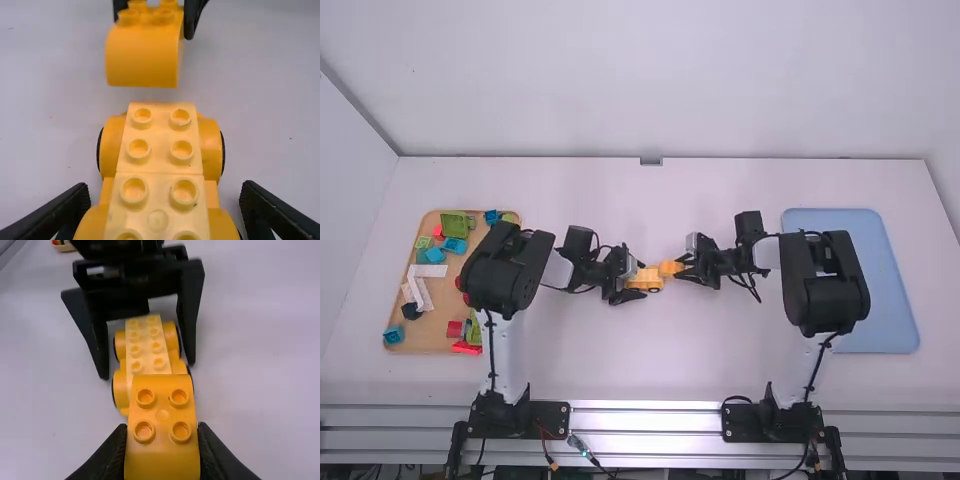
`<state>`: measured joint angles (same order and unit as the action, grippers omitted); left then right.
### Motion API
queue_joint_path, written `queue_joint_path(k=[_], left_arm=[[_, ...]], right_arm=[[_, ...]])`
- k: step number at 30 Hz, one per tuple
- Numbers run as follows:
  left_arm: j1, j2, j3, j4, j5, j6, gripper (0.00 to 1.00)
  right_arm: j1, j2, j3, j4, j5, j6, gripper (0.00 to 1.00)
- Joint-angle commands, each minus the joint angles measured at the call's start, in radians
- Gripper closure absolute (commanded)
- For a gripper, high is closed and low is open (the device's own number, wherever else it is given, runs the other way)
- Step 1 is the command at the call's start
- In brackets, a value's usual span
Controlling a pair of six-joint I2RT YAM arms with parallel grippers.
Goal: Assemble lego blocks to make yellow taxi
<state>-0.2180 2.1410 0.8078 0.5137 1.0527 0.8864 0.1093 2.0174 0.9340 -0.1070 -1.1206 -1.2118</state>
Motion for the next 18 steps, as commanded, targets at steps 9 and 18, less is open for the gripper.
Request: queue_joint_path(k=[9,18], left_arm=[[-0.006,0.010,0.001,0.000,0.003,0.004,0.53],[-0.002,0.010,0.001,0.000,0.004,0.003,0.52]], right_arm=[[0.072,-0.026,0.030,0.006,-0.057,-0.027,0.97],[0.141,-0.019,0.029,0.032,-0.023,-0.027,1.00]])
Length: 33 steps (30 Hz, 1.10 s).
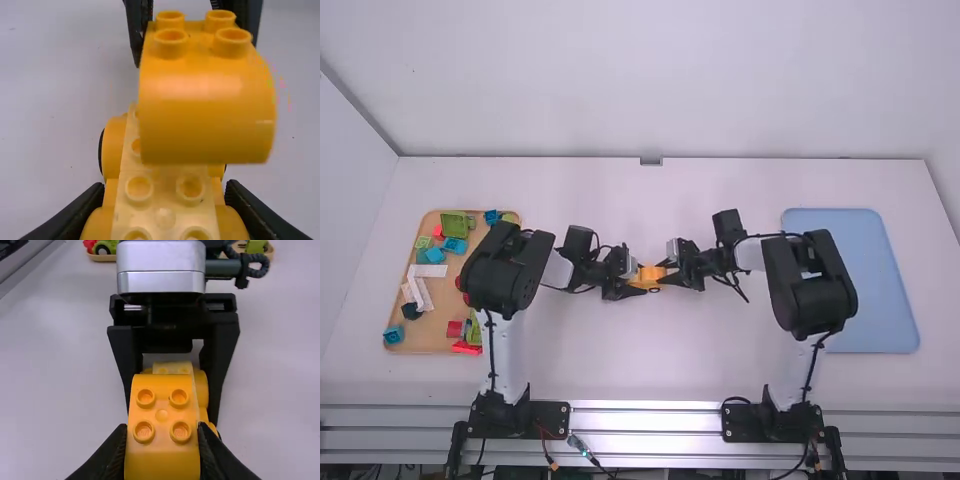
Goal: Assemble lego blocks to make yellow taxi
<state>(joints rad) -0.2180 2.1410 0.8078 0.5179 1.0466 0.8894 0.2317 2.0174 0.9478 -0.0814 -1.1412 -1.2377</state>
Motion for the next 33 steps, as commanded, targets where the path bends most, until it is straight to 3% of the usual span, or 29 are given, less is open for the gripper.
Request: queue_joint_path(k=[1,11,33], left_arm=[[-0.005,0.010,0.001,-0.004,0.010,0.000,0.52],[-0.005,0.010,0.001,-0.005,0.010,-0.003,0.51],[-0.011,0.010,0.001,-0.022,0.014,-0.002,0.52]], right_arm=[[0.023,-0.014,0.015,0.012,-0.001,0.000,1.00],[0.077,0.005,0.014,0.076,0.105,0.062,1.00],[0.077,0.015,-0.021,0.169,0.143,0.121,1.00]])
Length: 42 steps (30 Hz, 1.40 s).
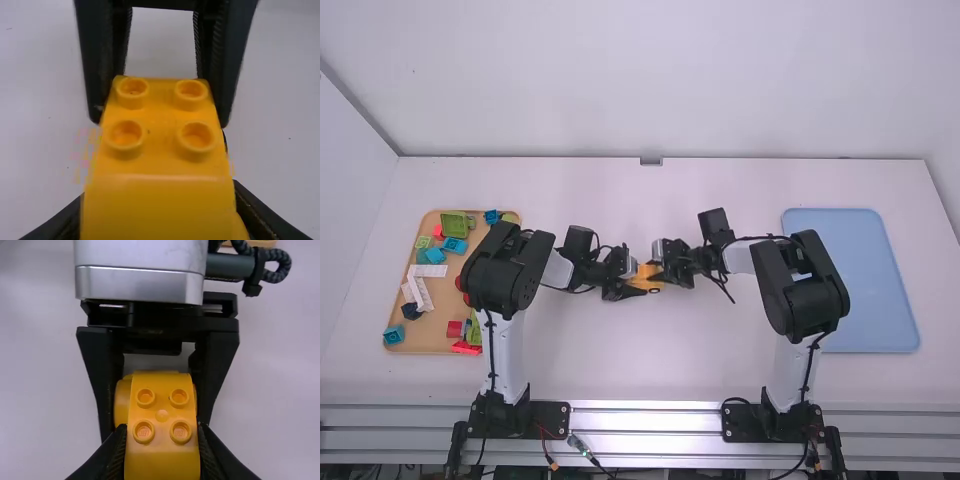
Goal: Assemble lego blocks to make yellow taxi
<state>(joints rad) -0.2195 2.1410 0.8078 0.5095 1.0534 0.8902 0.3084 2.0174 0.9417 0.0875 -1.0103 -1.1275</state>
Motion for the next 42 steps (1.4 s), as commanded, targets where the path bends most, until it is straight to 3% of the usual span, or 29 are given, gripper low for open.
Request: queue_joint_path(k=[1,16,29,42], left_arm=[[-0.010,0.010,0.001,-0.012,0.008,-0.003,0.52],[-0.010,0.010,0.001,0.003,0.000,-0.003,0.53],[-0.009,0.010,0.001,0.019,0.001,-0.004,0.53],[-0.010,0.010,0.001,0.019,0.003,-0.003,0.54]], right_arm=[[0.000,0.023,-0.023,0.020,0.009,0.026,1.00],[0.001,0.039,-0.046,0.060,-0.035,0.106,1.00],[0.017,0.039,-0.047,-0.027,0.006,0.046,1.00],[0.059,0.039,-0.045,-0.021,0.107,0.058,1.00]])
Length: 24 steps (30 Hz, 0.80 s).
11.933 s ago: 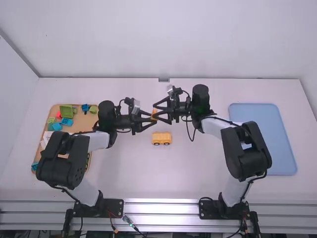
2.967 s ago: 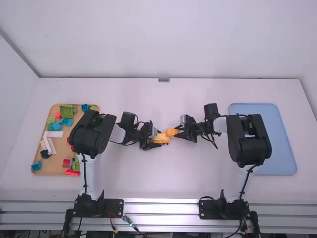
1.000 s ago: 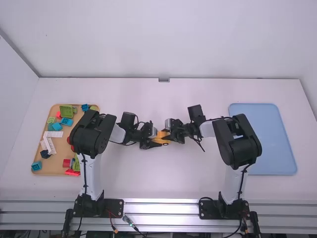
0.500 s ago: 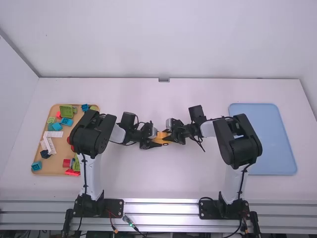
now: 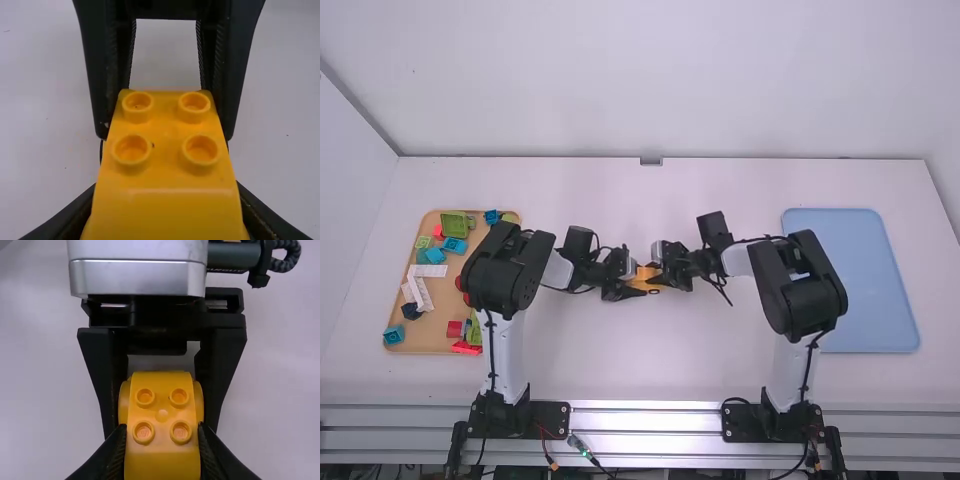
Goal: Assemble lego blocks to make yellow taxi
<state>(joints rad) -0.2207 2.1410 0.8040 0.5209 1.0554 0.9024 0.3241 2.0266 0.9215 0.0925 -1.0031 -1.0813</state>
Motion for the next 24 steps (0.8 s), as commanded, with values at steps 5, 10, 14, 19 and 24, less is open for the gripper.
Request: queue_joint_path(k=[5,10,14,19,24], left_arm=[[-0.008,0.010,0.005,0.008,0.000,-0.016,0.54],[-0.008,0.010,0.005,0.008,0.001,-0.016,0.54],[-0.008,0.010,0.005,0.008,0.001,-0.016,0.54],[-0.008,0.010,0.005,0.008,0.001,-0.016,0.55],[-0.008,0.010,0.005,0.008,0.001,-0.016,0.55]], right_arm=[[0.043,0.030,-0.026,-0.047,0.158,0.017,1.00],[0.043,0.030,-0.024,-0.048,0.254,0.084,1.00],[0.043,0.030,-0.025,-0.061,0.287,0.082,1.00],[0.043,0.030,-0.025,-0.078,0.345,0.061,1.00],[0.043,0.030,-0.023,-0.071,0.342,0.063,1.00]])
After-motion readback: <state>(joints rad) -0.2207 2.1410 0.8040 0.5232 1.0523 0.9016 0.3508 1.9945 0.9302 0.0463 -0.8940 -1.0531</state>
